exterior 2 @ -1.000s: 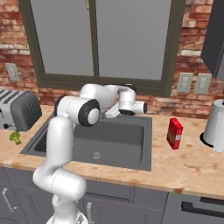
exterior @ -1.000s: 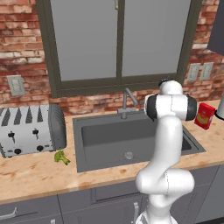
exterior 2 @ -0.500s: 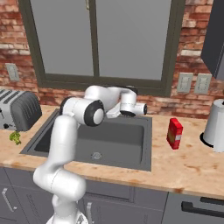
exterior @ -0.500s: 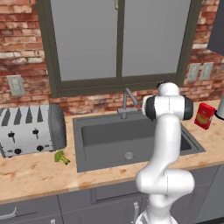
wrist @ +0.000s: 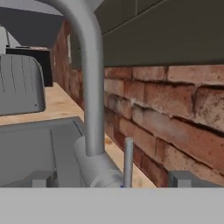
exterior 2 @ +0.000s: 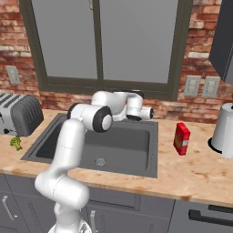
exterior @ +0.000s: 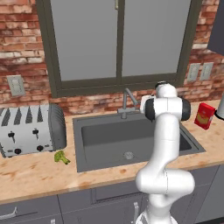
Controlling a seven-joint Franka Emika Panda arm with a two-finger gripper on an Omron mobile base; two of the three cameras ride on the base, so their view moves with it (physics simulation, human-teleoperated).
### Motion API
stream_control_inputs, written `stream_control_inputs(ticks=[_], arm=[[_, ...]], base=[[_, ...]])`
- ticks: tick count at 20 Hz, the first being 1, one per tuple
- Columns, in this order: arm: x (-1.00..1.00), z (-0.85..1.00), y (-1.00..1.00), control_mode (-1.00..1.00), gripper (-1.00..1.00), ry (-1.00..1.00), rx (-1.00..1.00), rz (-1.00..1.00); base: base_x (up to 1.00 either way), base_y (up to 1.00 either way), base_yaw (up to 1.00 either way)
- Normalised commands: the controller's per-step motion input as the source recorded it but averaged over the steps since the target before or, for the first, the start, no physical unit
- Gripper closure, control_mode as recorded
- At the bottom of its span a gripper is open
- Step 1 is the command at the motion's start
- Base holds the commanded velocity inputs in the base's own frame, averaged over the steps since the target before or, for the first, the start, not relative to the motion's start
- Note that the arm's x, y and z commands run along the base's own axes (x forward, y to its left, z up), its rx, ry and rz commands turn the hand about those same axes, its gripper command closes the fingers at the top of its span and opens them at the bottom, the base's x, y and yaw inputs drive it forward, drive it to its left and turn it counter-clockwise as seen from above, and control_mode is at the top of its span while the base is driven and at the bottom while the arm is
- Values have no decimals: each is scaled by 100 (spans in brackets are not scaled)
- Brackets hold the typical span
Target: Turn on the sink faucet. Then move the broccoli from the counter to the sink. Turn off the sink. Move the vegetable from the sink to the pot next to the stove. Finally move the pot to the front left burner.
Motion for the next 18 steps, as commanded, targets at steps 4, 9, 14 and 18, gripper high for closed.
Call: stream_control_inputs(ticks=[4,9,14,18], arm=[[25,-7,0,-100,-100,3,2,0],[23,-8,0,-100,-100,3,2,0],[25,-10,0,-100,-100,3,1,0],[17,-9,0,-100,-100,2,1,0]], base=[[0,0,0],[0,0,0],[0,0,0],[0,0,0]])
